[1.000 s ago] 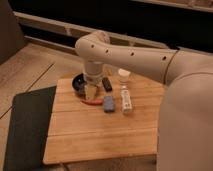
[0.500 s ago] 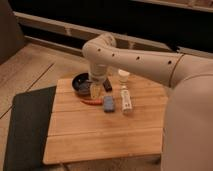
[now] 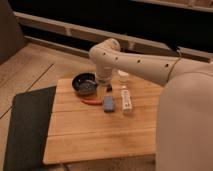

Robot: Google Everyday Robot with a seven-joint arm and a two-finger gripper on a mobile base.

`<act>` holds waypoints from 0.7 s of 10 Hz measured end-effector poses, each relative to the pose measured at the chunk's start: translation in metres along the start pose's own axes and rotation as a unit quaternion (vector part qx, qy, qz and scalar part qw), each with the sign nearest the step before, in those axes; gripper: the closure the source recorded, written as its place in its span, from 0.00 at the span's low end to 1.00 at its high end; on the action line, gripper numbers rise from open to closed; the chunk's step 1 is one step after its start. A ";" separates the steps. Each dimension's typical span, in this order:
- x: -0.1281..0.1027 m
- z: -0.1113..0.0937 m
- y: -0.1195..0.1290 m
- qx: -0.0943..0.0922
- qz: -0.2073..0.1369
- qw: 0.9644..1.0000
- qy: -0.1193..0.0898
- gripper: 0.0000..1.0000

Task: Place the pepper on the white sponge

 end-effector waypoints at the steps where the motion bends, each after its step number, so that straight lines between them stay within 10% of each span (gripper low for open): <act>1: -0.002 0.006 -0.005 -0.004 -0.006 1.000 0.003 0.35; 7: -0.036 0.038 -0.004 -0.034 -0.033 0.999 -0.001 0.35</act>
